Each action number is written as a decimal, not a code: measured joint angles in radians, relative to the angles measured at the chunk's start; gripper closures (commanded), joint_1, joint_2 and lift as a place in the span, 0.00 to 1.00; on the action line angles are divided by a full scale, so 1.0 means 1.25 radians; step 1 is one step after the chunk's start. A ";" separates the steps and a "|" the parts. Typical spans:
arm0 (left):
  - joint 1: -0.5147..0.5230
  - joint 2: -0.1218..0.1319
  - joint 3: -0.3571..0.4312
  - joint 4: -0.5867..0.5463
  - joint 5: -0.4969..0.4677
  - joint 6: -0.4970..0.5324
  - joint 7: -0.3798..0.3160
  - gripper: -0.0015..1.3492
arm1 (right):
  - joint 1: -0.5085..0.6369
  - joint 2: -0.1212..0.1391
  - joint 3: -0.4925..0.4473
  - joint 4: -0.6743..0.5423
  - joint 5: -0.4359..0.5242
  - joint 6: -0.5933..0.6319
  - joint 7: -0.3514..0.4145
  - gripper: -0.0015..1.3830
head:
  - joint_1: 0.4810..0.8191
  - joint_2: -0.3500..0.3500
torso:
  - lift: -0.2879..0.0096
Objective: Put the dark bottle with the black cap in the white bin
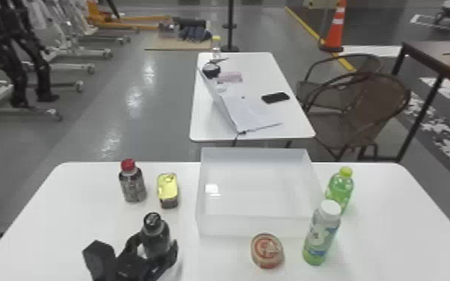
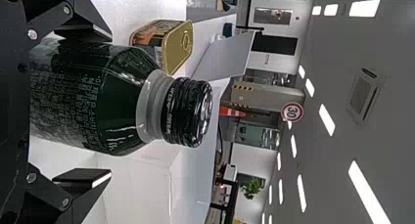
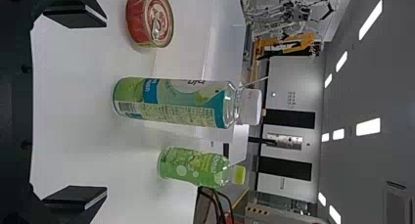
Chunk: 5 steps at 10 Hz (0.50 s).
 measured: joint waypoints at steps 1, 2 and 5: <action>0.002 0.000 0.003 0.000 -0.011 -0.008 0.015 0.82 | 0.000 0.000 0.000 0.000 -0.001 0.000 0.001 0.06 | 0.20 0.50 | 0.63; 0.003 0.000 0.009 0.000 -0.021 -0.012 0.018 0.82 | 0.000 0.000 0.000 0.001 -0.002 0.000 0.001 0.06 | 0.20 0.50 | 0.63; 0.016 0.000 0.030 -0.076 -0.087 0.014 0.020 0.82 | -0.001 0.000 0.000 0.004 -0.005 0.000 0.004 0.06 | 0.20 0.50 | 0.63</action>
